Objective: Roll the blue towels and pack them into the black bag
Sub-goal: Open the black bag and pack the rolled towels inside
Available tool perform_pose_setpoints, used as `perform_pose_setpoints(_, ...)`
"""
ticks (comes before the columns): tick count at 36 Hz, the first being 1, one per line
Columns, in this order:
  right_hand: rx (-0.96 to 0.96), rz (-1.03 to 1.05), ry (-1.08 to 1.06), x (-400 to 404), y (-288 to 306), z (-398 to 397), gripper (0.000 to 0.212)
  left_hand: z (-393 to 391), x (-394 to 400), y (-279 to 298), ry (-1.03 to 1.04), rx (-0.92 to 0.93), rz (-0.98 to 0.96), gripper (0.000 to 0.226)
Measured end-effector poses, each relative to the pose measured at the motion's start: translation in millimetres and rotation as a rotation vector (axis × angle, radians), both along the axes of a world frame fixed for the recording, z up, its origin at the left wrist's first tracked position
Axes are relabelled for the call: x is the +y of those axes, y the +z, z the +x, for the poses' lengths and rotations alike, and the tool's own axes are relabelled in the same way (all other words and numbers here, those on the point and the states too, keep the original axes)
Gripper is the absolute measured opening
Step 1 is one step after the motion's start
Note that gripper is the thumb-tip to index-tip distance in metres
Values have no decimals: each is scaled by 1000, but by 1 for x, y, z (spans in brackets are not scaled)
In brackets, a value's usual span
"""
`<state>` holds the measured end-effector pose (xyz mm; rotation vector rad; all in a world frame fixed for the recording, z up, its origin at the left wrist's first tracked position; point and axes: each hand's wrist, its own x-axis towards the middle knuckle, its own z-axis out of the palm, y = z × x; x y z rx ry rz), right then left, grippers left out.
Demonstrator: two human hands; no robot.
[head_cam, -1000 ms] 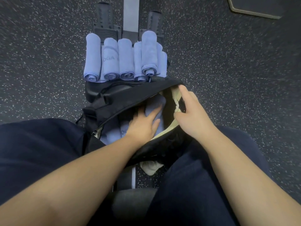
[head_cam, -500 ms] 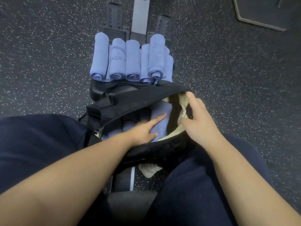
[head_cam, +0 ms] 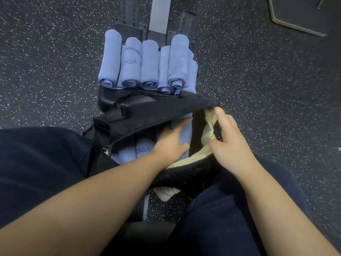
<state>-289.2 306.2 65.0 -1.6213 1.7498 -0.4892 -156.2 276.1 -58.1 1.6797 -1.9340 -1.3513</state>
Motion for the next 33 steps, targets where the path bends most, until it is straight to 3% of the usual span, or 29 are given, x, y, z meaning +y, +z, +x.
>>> perform_pose_setpoints(5, -9, 2, -15, -2, 1, 1, 68, -2, -2, -3, -101, -22, 6, 76)
perform_pose_setpoints(13, -11, 29, -27, -2, 1, -2, 75, -12, -2, 3, -133, 129, 115, 62)
perform_pose_setpoints(20, -21, 38, -45, -4, 2, -1, 72, -18, -4, -2, -184, 82, 115, 61)
perform_pose_setpoints(27, -43, 45, -55, -6, 2, -2, 67, -22, -1, -8, -183, 139, 212, 75)
perform_pose_setpoints(33, -53, 53, -61, -6, 1, -4, 69, -16, 9, -20, -25, 289, 323, 84)
